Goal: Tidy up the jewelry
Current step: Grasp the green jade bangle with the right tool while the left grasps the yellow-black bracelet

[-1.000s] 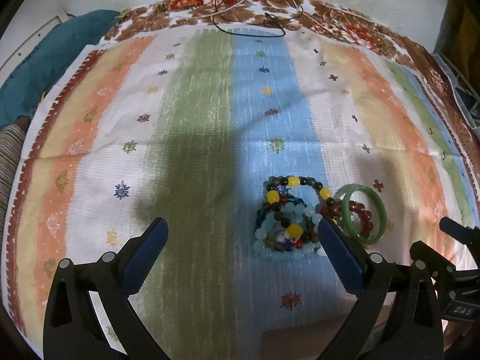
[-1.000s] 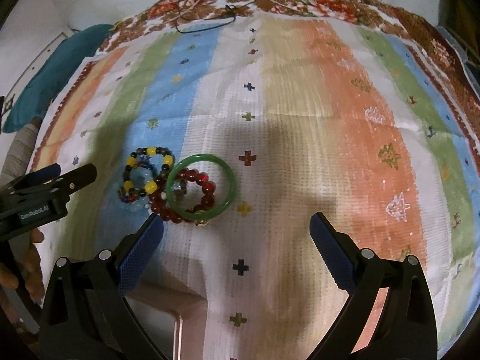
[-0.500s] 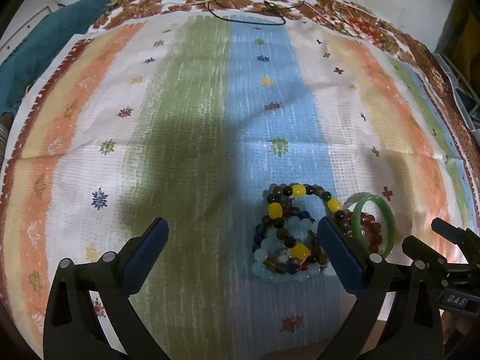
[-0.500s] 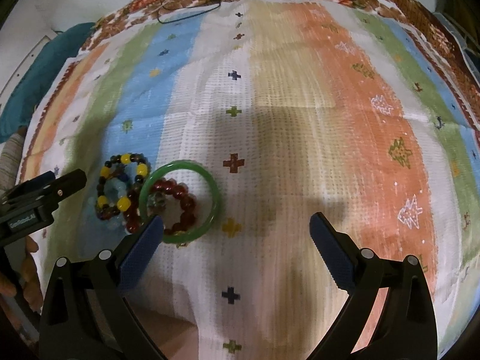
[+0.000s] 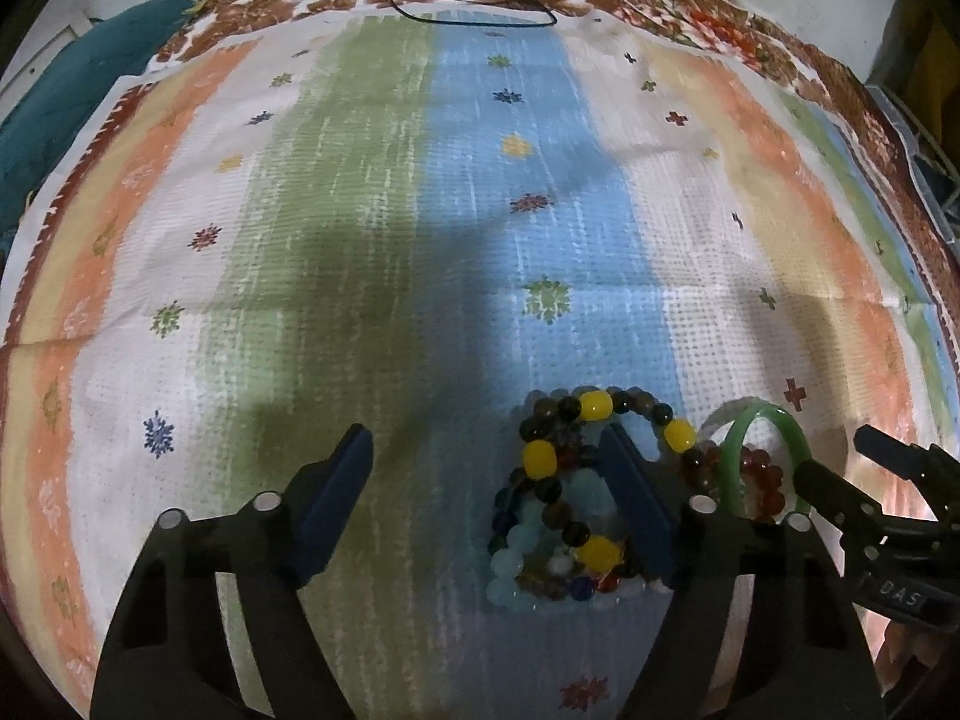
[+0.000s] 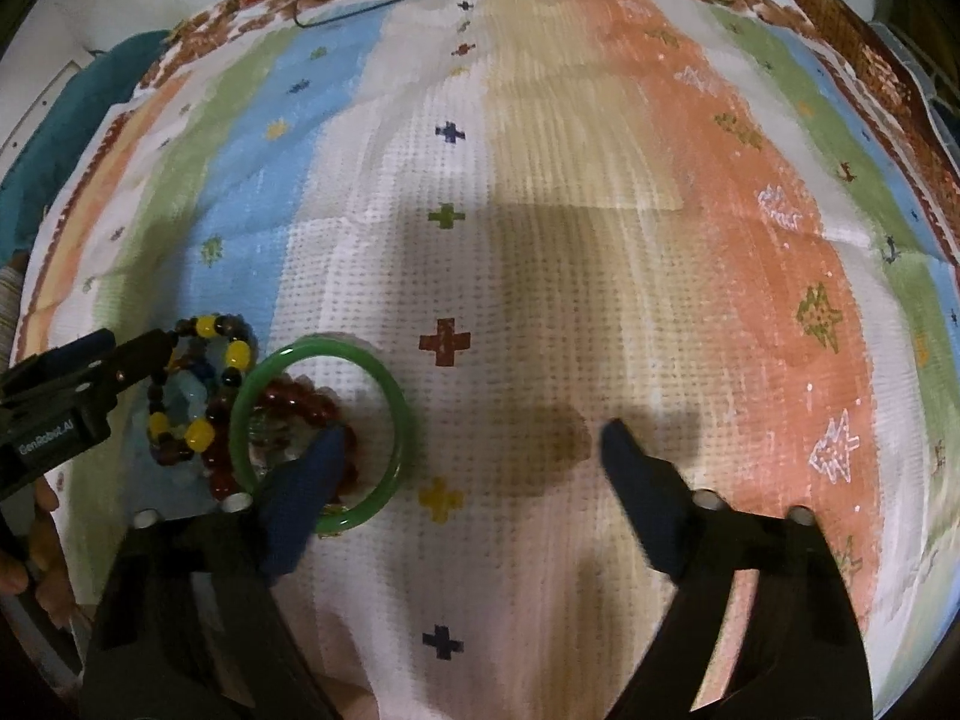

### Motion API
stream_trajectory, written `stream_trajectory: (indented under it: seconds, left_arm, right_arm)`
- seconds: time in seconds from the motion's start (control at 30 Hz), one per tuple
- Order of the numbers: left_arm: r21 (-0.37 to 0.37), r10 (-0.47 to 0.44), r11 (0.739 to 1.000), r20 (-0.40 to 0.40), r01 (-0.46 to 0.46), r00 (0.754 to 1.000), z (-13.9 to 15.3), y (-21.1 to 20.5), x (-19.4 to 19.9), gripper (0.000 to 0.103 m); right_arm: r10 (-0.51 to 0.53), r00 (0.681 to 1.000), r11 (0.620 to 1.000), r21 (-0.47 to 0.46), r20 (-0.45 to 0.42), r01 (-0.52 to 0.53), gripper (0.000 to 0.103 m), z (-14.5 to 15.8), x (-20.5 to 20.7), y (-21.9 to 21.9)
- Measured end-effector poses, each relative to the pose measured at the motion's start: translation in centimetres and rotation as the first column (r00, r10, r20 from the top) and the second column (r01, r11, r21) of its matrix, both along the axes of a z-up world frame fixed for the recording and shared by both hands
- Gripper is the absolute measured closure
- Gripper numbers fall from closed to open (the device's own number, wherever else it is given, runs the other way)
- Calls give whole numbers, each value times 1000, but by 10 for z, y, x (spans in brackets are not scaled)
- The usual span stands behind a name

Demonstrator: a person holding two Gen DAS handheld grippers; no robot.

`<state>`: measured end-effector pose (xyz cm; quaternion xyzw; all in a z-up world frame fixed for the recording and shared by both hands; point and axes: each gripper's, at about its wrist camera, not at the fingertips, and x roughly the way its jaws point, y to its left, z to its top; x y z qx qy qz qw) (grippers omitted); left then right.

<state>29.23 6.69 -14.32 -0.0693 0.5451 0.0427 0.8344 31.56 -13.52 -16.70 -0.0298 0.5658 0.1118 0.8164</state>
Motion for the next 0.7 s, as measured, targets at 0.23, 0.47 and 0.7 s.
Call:
stream_trajectory:
  seconds: [0.23, 0.47, 0.7]
  left_arm:
    - [3, -10, 1000, -22, 10, 1000, -11, 0, 5, 50]
    - [36, -3, 999, -43, 4, 999, -16, 2, 5, 84]
    - [6, 27, 1000, -36, -26, 999, -10, 12, -1, 91]
  right_arm:
    - [-4, 1000, 1000, -23, 7, 4, 34, -6, 2, 1]
    - [7, 1000, 999, -52, 21, -6, 62, -7, 2, 0]
    - [9, 999, 997, -76, 38, -6, 89, -5, 3, -6]
